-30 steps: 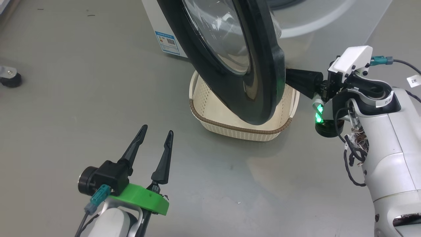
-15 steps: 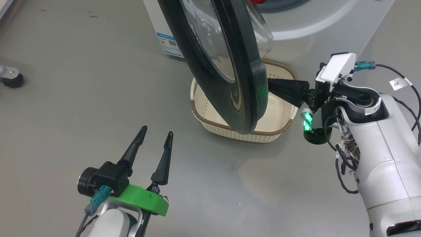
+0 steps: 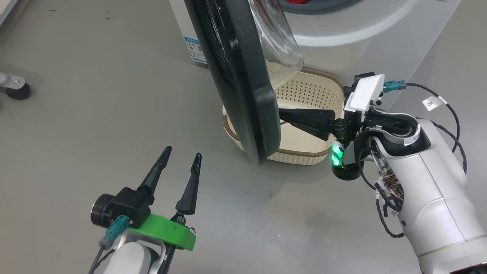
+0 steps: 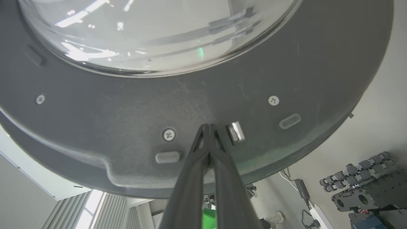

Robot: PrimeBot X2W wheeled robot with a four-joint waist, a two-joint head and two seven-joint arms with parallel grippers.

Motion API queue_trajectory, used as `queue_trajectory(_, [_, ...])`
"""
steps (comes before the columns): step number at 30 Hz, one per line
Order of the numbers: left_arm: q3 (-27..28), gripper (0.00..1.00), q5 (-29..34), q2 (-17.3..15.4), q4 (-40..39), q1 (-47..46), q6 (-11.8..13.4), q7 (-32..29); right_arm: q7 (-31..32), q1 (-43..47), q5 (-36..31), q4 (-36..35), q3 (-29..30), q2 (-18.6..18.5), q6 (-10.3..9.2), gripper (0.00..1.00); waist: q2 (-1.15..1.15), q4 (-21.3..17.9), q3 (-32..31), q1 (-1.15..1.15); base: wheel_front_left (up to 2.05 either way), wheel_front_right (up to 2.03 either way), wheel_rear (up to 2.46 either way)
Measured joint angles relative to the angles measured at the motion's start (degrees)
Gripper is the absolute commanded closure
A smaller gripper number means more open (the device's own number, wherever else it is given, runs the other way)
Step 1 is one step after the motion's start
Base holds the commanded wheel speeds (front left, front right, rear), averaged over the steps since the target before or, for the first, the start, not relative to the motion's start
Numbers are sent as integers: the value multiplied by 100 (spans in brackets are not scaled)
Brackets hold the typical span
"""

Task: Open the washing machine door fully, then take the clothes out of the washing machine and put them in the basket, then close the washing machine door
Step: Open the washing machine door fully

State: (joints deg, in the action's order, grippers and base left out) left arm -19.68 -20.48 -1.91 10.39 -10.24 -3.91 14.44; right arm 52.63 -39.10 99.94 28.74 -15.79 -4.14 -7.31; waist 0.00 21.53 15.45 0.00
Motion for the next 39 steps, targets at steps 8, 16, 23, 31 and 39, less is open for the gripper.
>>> queue_trajectory(8, [-33,0,0,0,2,4,-1,0,-100,153,458,-307,-459,3,0,100,0,43,-23,0,0,0,0])
queue_trajectory(16, [-44,0,2,0,4,72,-26,0,-311,244,694,-475,-802,3,0,100,0,62,-49,0,0,0,0])
queue_trajectory(23, [-25,0,34,-1,3,95,-26,0,-565,326,688,-537,-951,8,0,100,0,35,-69,0,0,0,0])
queue_trajectory(31, [160,0,-81,-2,-8,110,-24,0,-853,326,318,-680,-987,-25,4,100,0,-100,-193,0,0,0,0])
queue_trajectory(39, [419,0,-49,-2,5,131,-16,0,-1424,485,-717,-799,-1144,-712,343,100,0,-288,-441,0,0,0,0])
